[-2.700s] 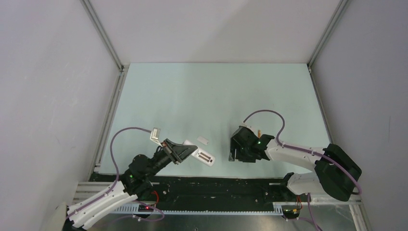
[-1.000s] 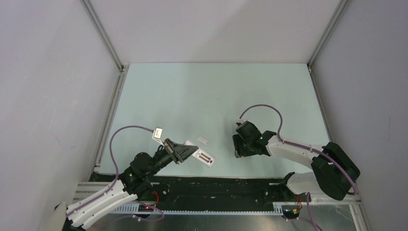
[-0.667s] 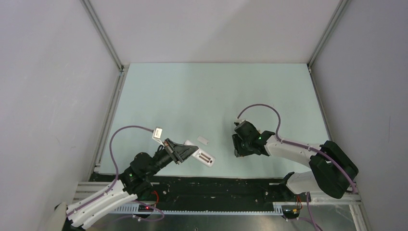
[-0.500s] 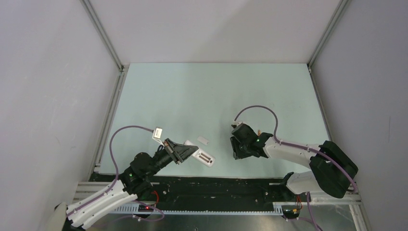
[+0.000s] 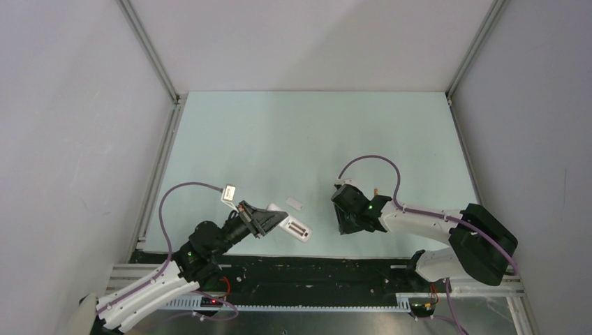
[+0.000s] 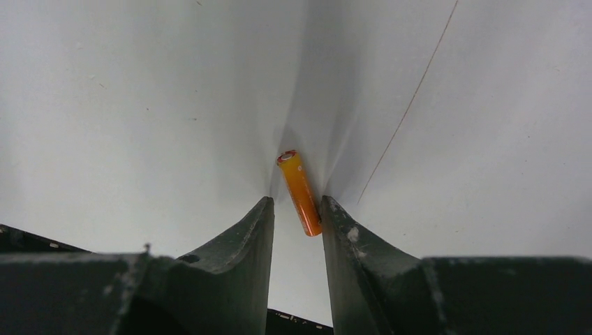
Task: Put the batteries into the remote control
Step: Pick up the battery from the center of the board, then load the battery into the remote control.
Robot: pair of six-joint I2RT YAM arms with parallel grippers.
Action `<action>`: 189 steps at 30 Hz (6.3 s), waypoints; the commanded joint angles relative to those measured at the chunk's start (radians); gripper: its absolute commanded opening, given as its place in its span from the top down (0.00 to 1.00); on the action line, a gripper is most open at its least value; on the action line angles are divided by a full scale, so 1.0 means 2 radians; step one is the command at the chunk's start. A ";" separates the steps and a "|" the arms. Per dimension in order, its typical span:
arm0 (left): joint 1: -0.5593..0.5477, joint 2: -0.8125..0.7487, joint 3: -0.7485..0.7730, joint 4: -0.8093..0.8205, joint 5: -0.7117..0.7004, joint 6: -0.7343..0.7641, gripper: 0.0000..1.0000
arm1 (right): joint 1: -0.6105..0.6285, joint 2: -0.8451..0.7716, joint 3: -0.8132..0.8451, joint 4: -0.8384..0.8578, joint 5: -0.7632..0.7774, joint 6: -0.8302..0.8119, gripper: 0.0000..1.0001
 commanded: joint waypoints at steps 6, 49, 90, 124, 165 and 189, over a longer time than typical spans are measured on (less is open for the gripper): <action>0.003 -0.004 0.024 0.015 0.006 0.013 1.00 | 0.015 0.006 -0.003 -0.066 0.004 0.029 0.62; 0.004 -0.005 0.017 0.006 -0.004 0.010 1.00 | 0.041 0.043 0.026 -0.088 0.071 0.045 1.00; 0.009 0.005 -0.020 0.028 -0.043 -0.123 1.00 | 0.162 0.024 0.435 -0.304 -0.068 -0.183 1.00; 0.014 -0.008 -0.021 0.027 -0.033 -0.112 1.00 | 0.159 0.102 0.442 -0.318 -0.122 -0.212 1.00; 0.016 -0.013 -0.017 0.027 -0.018 -0.124 1.00 | 0.153 0.100 0.457 -0.278 -0.091 -0.216 0.58; 0.018 -0.014 -0.023 0.027 -0.023 -0.185 1.00 | 0.159 0.012 0.437 -0.173 0.017 -0.171 0.42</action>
